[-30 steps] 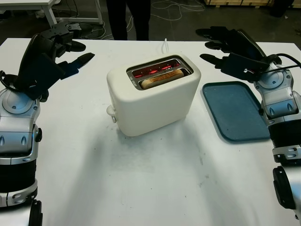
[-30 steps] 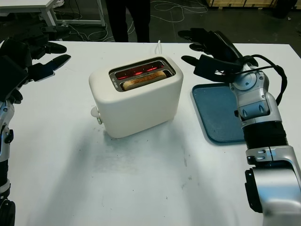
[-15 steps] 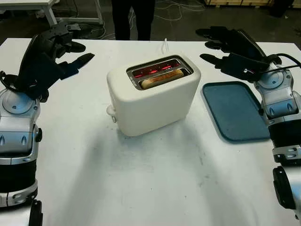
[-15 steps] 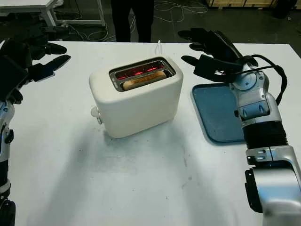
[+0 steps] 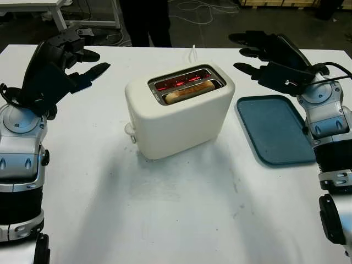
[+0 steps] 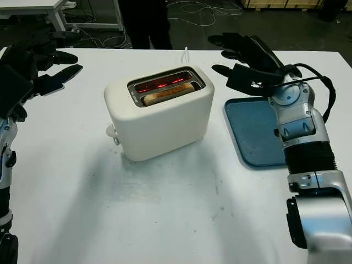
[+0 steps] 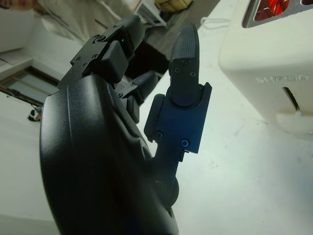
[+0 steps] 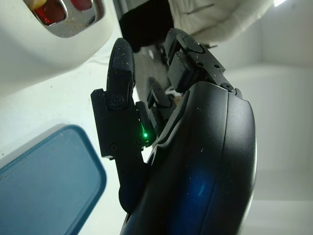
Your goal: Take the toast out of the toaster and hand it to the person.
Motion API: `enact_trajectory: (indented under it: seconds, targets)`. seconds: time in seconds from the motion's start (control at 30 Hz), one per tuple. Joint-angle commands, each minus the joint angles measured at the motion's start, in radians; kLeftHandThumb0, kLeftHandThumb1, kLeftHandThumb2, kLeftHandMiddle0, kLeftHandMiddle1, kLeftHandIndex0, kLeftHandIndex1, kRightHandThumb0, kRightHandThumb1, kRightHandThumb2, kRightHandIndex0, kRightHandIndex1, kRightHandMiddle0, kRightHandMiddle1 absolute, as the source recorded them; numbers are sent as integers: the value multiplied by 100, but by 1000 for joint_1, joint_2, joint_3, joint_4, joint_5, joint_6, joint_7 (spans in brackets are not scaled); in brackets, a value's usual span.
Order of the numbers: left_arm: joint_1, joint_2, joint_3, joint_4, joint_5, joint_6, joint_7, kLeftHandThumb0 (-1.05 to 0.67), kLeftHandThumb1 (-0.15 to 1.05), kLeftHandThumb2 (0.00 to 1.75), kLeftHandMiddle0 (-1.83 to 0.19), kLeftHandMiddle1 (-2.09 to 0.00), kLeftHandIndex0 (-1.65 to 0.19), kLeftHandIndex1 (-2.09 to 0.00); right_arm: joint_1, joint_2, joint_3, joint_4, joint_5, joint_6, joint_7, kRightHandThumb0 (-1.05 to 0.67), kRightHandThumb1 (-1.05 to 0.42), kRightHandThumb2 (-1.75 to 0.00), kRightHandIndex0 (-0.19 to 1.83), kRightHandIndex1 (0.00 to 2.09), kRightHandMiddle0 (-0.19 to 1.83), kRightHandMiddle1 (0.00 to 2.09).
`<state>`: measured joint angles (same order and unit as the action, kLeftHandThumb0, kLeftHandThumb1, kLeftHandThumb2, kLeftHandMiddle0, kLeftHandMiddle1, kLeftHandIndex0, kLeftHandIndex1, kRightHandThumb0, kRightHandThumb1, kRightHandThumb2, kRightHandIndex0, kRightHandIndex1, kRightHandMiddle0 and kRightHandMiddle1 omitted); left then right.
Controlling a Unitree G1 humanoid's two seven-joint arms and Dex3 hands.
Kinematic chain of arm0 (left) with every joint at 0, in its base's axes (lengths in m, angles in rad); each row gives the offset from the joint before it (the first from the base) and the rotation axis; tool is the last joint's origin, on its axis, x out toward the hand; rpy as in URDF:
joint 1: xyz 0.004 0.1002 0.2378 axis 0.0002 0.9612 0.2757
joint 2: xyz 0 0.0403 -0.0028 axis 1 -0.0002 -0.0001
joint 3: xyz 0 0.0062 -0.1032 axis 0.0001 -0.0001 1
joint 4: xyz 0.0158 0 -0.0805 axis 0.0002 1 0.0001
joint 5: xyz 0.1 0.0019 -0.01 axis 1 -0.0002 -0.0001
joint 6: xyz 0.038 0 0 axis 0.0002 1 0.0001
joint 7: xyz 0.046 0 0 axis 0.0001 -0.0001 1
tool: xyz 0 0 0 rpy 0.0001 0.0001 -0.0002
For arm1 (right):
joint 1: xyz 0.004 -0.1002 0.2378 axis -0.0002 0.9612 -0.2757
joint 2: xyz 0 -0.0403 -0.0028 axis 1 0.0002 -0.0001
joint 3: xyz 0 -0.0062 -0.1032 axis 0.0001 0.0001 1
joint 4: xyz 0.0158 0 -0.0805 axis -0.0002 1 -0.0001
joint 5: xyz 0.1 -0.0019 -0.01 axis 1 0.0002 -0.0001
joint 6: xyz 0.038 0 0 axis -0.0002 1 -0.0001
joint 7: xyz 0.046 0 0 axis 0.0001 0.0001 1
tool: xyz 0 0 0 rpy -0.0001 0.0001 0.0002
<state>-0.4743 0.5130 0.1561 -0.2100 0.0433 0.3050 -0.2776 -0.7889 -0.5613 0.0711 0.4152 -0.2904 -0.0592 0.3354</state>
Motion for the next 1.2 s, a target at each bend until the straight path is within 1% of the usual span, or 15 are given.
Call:
enact_trajectory:
  seconds: [0.0, 0.1, 0.27, 0.4, 0.6, 0.7, 0.8, 0.87, 0.93, 1.0, 1.1, 1.17]
  targets:
    - [-11, 2, -6, -5, 6, -11, 5, -50, 92, 25, -18, -100, -40, -44, 8, 7, -5, -11, 19, 12, 10, -39, -92, -39, 50, 0, 43, 0]
    - [-11, 2, -6, -2, 7, -20, 6, -49, 92, 25, -19, -100, -41, -45, 9, 5, -6, -13, 17, 16, 13, -36, -92, -39, 49, 0, 42, 0]
    - [-14, -1, -3, -4, -4, -3, 1, -50, 92, 24, -18, -100, -39, -46, 8, 6, -5, -16, 18, 22, 16, -35, -92, -39, 48, 0, 42, 0]
    - [-14, 2, -4, -9, -6, 7, -3, -48, 92, 25, -17, -100, -38, -47, 11, 12, -12, -20, 30, 34, 23, -34, -92, -39, 45, 0, 41, 0]
    - [-13, 0, -4, -5, -2, -5, 4, -49, 92, 24, -17, -100, -38, -49, 12, 9, -10, -18, 30, 26, 21, -36, -92, -39, 45, 0, 41, 0]
    - [-11, 4, -8, -8, 6, -9, 4, -49, 92, 25, -17, -100, -38, -49, 11, 7, -9, -4, 17, -8, -5, -37, -92, -37, 51, 3, 44, 1]
    - [-10, 3, -5, -2, 3, -16, 2, -50, 92, 25, -18, -100, -38, -50, -6, 19, -32, 42, 47, -86, -36, -42, -92, -25, 68, 11, 46, 3]
    - [-10, 2, -4, -6, 1, -8, 3, -49, 92, 25, -18, -100, -37, -50, -39, 14, -63, 46, 93, -104, -19, -41, -88, -11, 59, 7, 50, 4]
    - [-10, -1, -3, -10, -2, -2, 3, -49, 92, 25, -17, -99, -37, -50, -78, 2, -88, 47, 128, -120, -5, -39, -81, -4, 57, 6, 54, 6]
    - [-10, -5, 0, -10, -7, 1, 5, -49, 92, 24, -17, -99, -37, -50, -123, -2, -109, 40, 161, -116, 5, -36, -76, -1, 61, 8, 59, 8]
    - [-10, -5, 0, -8, -5, 5, 5, -49, 92, 25, -17, -99, -36, -51, -195, -2, -132, 58, 224, -142, 60, -25, -68, 0, 64, 11, 63, 10]
    - [-9, -5, 0, -8, -3, 4, 4, -49, 92, 24, -17, -99, -36, -51, -239, -8, -126, 65, 233, -151, 92, -35, -64, -1, 68, 14, 66, 12]
